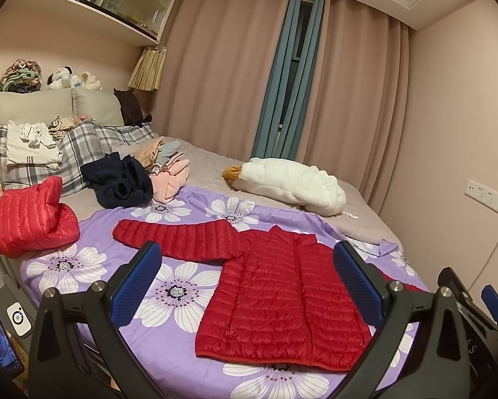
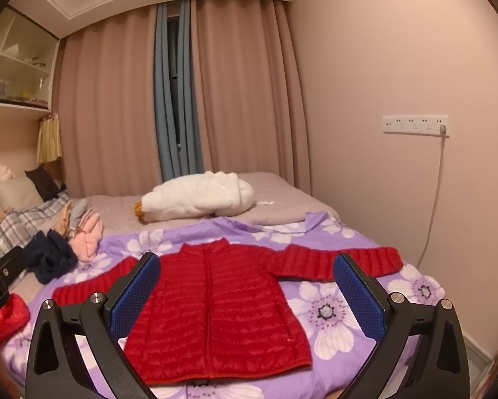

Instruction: Fold large clothes

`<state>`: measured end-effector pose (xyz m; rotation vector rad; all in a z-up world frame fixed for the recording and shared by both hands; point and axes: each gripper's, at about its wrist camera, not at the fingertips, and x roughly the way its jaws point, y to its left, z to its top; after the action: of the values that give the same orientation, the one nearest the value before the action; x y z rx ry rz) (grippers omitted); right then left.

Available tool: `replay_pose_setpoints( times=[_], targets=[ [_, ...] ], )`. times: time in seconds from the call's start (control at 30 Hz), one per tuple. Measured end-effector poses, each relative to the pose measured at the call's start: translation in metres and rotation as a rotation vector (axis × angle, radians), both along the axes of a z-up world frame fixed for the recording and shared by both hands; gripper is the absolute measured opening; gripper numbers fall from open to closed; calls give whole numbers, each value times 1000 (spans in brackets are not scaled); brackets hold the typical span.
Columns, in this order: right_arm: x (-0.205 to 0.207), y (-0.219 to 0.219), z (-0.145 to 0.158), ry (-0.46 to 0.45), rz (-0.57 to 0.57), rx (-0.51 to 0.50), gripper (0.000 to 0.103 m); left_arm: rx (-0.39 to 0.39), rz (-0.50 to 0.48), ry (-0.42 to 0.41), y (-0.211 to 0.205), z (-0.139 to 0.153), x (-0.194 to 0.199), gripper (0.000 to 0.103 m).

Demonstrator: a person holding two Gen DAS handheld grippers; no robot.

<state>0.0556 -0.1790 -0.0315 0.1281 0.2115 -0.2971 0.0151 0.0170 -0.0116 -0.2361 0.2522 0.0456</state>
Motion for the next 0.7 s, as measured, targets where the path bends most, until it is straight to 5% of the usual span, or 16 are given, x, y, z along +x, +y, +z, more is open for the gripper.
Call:
replay_pose_setpoints(
  times=[0.7],
  targets=[
    [2, 2, -1, 4, -3, -4, 102, 33, -13, 14, -8, 1, 4, 103]
  ],
)
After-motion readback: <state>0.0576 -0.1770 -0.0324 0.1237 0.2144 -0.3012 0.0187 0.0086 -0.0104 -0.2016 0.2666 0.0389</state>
